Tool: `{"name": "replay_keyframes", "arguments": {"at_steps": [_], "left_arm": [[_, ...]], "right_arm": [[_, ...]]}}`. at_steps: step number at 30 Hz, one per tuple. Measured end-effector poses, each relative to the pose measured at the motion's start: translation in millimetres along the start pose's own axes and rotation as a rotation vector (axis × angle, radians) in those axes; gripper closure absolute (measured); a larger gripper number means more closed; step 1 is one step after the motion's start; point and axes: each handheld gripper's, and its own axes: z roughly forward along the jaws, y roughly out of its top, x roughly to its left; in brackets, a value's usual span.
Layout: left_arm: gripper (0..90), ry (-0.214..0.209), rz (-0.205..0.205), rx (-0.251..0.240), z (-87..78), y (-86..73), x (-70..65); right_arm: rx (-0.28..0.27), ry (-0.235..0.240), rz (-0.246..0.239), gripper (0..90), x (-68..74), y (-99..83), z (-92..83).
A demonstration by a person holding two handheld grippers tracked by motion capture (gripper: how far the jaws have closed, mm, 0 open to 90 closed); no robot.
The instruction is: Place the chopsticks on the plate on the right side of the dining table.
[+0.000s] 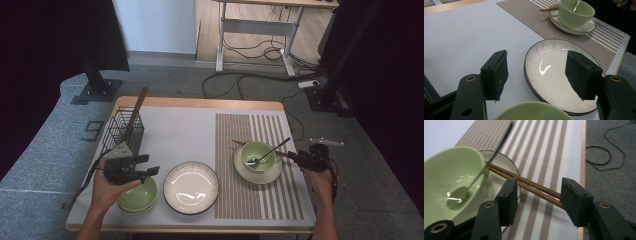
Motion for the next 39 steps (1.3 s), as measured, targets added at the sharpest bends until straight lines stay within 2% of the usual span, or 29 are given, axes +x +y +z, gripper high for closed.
{"name": "replay_keyframes", "arguments": {"at_steps": [4,11,19,20,39], "left_arm": [[34.8,0.002,0.0,-0.001,-0.1,-0.1,0.3],[34.8,0.003,0.0,0.0,-0.6,-0.2,1.0],[34.8,0.004,-0.001,0.0,-0.5,-0.1,1.0],[34.8,0.003,-0.001,0.0,-0.6,-0.1,1.0],[34.8,0.008,-0.003,-0.006,-2.5,0.1,1.6]], "right_arm": [[0.026,-0.012,0.041,44.2,-6.5,-1.3,2.5],[0.038,-0.029,0.122,39.3,-20.2,-6.8,7.9],[0.078,-0.019,0.159,37.3,-25.3,-11.6,16.7],[0.08,-0.014,0.179,37.3,-25.6,-11.7,18.0],[0.092,-0.009,0.204,37.6,-15.5,-5.7,28.1]]}}
